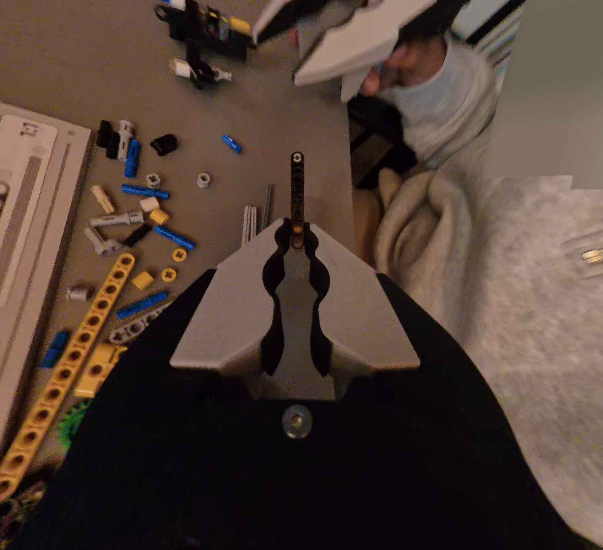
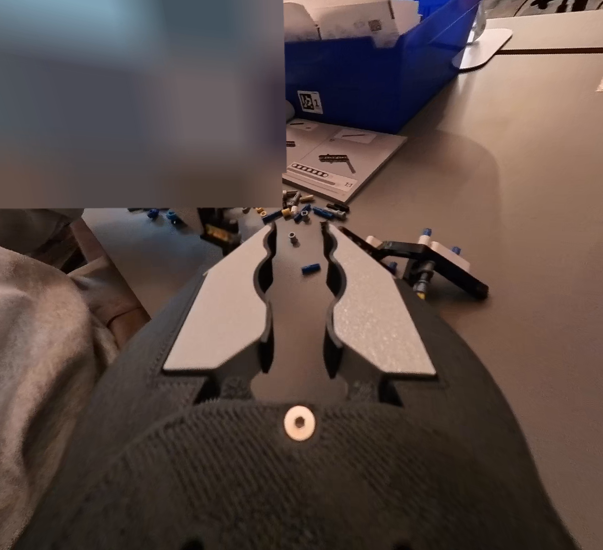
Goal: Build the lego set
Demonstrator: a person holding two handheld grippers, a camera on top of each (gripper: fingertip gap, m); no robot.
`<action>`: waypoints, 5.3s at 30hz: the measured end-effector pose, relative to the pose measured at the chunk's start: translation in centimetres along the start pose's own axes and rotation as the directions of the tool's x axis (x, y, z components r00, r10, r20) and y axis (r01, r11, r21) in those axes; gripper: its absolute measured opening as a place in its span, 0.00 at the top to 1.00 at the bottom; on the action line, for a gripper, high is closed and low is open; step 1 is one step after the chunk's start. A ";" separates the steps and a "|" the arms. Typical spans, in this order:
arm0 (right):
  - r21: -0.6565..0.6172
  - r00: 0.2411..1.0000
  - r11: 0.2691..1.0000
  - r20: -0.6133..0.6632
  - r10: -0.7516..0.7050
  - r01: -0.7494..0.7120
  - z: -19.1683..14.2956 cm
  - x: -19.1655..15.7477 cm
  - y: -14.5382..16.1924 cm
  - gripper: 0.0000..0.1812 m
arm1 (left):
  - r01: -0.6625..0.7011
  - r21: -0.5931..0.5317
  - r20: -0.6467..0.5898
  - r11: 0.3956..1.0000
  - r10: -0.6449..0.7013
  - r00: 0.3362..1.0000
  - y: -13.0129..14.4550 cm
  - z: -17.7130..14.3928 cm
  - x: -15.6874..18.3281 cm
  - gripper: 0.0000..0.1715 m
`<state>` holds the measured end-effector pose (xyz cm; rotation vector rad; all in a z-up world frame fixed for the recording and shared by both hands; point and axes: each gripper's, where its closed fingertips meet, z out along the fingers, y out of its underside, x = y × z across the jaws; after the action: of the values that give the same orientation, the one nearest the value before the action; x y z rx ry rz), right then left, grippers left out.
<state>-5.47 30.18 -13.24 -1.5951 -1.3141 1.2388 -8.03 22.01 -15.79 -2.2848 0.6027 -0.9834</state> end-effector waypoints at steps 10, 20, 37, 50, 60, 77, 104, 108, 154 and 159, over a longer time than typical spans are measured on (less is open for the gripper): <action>-0.187 0.982 0.964 0.046 -0.182 0.187 2.1 -2.5 3.0 0.87 | 0.380 0.478 -0.210 0.792 -0.317 0.925 -3.0 -6.0 -1.4 0.96; -0.042 0.979 0.992 0.171 -0.113 0.122 4.0 -6.8 0.5 0.88 | 0.461 0.621 -0.365 0.634 -0.287 0.886 -1.2 -10.7 0.8 0.96; 0.040 0.918 0.999 0.396 -0.004 -0.013 8.5 -14.2 -1.3 0.80 | 0.234 0.831 -0.138 0.505 -0.220 0.966 2.9 -14.2 1.6 0.96; 0.077 0.870 0.978 0.475 0.135 -0.194 6.8 -13.5 -2.2 0.78 | 0.155 0.832 -0.084 0.533 -0.154 0.984 2.5 -13.5 2.1 0.96; 0.040 0.881 0.994 0.468 0.067 -0.097 6.9 -14.5 -1.1 0.77 | 0.149 0.840 -0.077 0.522 -0.157 0.985 2.4 -13.6 1.6 0.96; 0.084 0.891 0.985 0.443 0.099 -0.151 6.6 -13.6 -2.0 0.79 | 0.094 0.760 -0.043 0.643 -0.095 0.995 2.4 -10.9 3.2 0.96; 0.071 0.825 0.960 0.531 0.192 -0.269 6.3 -14.8 -2.9 0.83 | 0.097 0.649 -0.111 0.754 -0.032 0.993 2.8 -7.8 5.4 0.96; 0.173 0.922 0.983 0.387 -0.007 -0.065 6.2 -13.9 -3.3 0.71 | 0.224 0.681 -0.175 0.697 -0.142 0.974 2.5 -8.6 4.2 0.96; 0.047 0.820 0.999 0.570 -0.048 0.026 4.7 -16.5 -1.2 0.97 | 0.080 0.664 -0.082 0.744 -0.034 0.996 2.0 -8.1 6.6 0.78; -0.103 0.721 0.991 0.681 0.129 -0.080 4.5 -17.7 -0.1 0.97 | 0.159 0.642 -0.193 0.750 -0.042 0.980 2.2 -7.3 7.2 0.82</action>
<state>-10.20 12.75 -10.33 -1.2929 -1.7343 2.0045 -9.45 13.77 -9.53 -1.6201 0.1424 -1.2158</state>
